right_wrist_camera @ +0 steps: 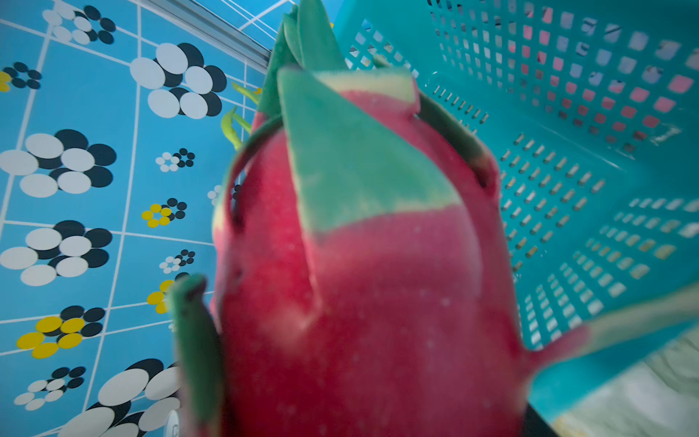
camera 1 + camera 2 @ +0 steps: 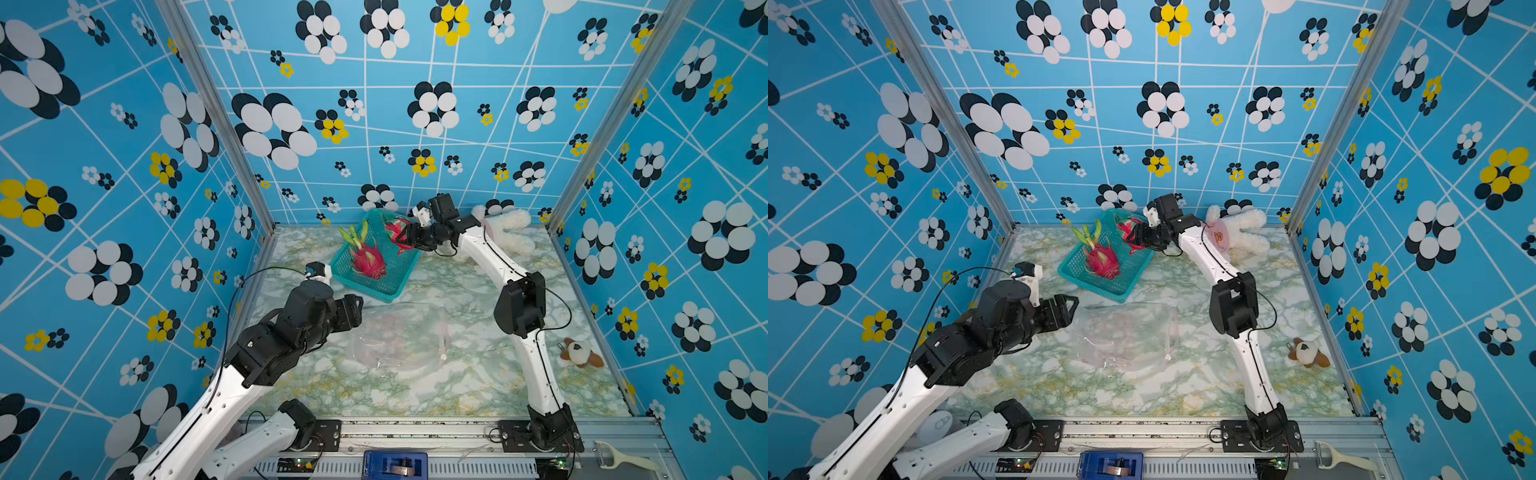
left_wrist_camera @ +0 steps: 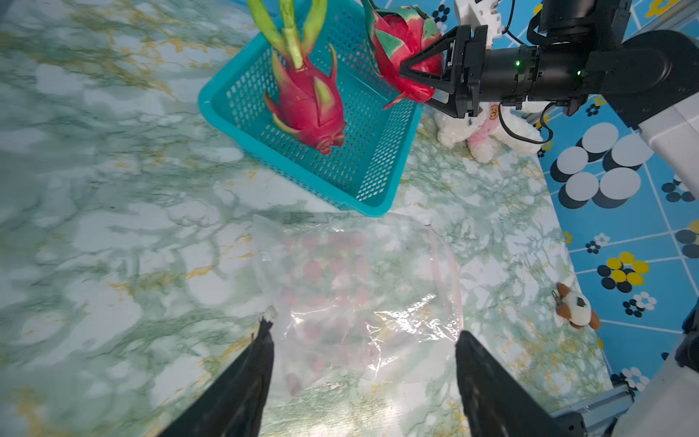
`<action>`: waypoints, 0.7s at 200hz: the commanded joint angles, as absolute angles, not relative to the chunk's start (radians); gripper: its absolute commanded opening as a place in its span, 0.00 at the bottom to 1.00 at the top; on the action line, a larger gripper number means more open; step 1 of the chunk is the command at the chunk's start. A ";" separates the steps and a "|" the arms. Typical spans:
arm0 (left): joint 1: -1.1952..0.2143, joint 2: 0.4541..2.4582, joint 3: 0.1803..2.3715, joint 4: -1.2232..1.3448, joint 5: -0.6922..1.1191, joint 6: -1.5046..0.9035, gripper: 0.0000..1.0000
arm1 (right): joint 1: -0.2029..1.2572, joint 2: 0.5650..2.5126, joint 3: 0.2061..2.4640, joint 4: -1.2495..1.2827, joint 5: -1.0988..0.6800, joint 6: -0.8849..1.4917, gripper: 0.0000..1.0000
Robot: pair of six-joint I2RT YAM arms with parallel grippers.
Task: Open the zip-top bag and take out the dragon fruit
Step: Place the dragon fruit in the basket, then reset both arms
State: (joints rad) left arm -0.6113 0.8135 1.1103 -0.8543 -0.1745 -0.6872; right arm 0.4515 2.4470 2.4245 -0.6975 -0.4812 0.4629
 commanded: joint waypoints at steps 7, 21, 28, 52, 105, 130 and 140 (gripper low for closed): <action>-0.537 0.757 1.050 -0.907 -0.187 -0.651 0.99 | 0.450 2.453 2.559 -0.768 -0.473 0.432 0.84; -0.499 0.738 1.023 -0.869 -0.175 -0.633 0.99 | 0.445 2.437 2.559 -0.779 -0.464 0.423 0.98; -0.479 0.734 1.010 -0.848 -0.168 -0.622 0.99 | 0.442 2.423 2.558 -0.792 -0.458 0.414 0.99; -0.413 0.767 0.989 -0.788 -0.138 -0.583 0.99 | 0.436 2.347 2.531 -0.840 -0.421 0.345 0.99; -0.333 0.818 0.888 -0.570 -0.275 -0.411 0.99 | 0.309 1.780 1.773 -0.493 -0.311 0.223 0.99; -0.233 0.828 0.779 -0.422 -0.289 -0.332 0.99 | 0.194 1.421 1.072 0.082 -0.255 0.190 0.99; -0.176 0.844 0.735 -0.362 -0.255 -0.326 0.99 | 0.144 1.352 0.924 0.173 -0.274 0.193 0.99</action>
